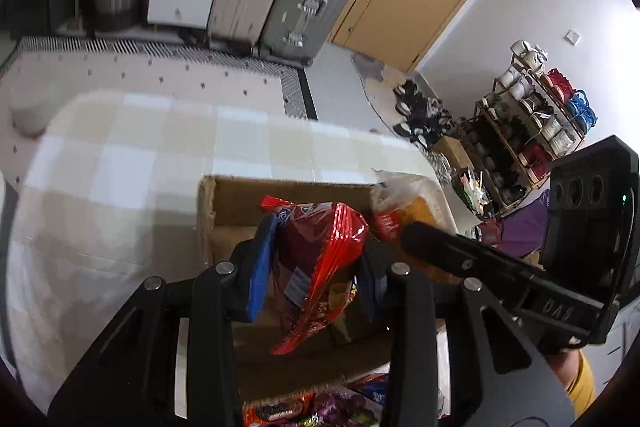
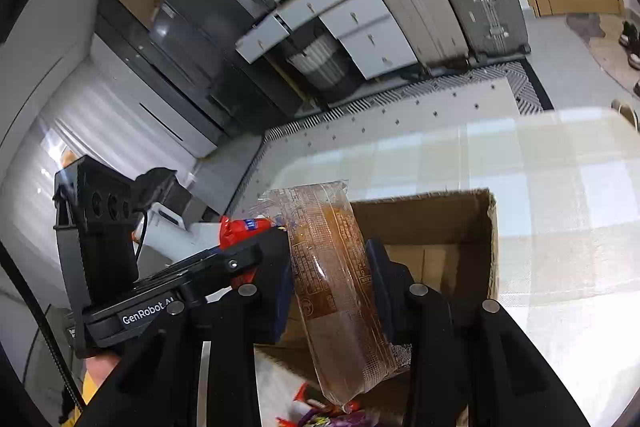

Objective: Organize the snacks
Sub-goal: 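Carry the red chip bag and bread roll into the cardboard box with both tools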

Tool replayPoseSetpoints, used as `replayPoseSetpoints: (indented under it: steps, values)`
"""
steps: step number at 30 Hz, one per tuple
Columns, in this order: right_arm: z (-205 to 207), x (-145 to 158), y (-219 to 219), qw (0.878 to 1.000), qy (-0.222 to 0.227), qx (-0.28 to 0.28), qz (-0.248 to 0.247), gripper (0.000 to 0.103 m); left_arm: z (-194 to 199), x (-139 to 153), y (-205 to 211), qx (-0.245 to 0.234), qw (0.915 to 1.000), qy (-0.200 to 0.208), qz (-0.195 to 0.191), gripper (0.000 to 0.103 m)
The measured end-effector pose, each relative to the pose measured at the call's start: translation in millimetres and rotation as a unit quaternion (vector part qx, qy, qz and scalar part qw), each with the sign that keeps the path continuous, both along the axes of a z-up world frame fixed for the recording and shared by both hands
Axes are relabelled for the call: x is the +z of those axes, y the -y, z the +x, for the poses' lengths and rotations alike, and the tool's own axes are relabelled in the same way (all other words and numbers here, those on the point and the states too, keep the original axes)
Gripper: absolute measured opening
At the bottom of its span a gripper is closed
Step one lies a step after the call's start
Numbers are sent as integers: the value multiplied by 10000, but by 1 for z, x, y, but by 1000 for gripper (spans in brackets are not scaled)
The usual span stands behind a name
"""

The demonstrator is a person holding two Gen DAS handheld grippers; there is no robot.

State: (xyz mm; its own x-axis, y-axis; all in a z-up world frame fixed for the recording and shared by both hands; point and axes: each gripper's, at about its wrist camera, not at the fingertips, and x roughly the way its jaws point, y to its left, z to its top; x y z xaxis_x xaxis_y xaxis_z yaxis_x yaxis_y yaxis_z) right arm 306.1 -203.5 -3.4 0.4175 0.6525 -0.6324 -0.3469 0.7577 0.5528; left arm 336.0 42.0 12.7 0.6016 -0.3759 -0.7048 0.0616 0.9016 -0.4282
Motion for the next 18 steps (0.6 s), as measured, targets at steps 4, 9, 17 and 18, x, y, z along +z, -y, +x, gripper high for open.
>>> replayPoseSetpoints:
  steps: [4, 9, 17, 18]
  values:
    - [9, -20, -3, 9998, -110, 36, -163, 35, 10, -24, 4, 7, 9998, -126, 141, 34]
    - [13, -42, 3, 9994, -207, -23, -280, 35, 26, -51, 7, -28, 9993, -250, 280, 34]
    - [9, -47, -8, 9970, 120, 125, -759, 36, 36, -68, 15, -40, 9985, -323, 447, 34]
    - [8, -47, -8, 9969, 117, 123, -771, 36, 35, -66, 16, -52, 9985, -292, 461, 34]
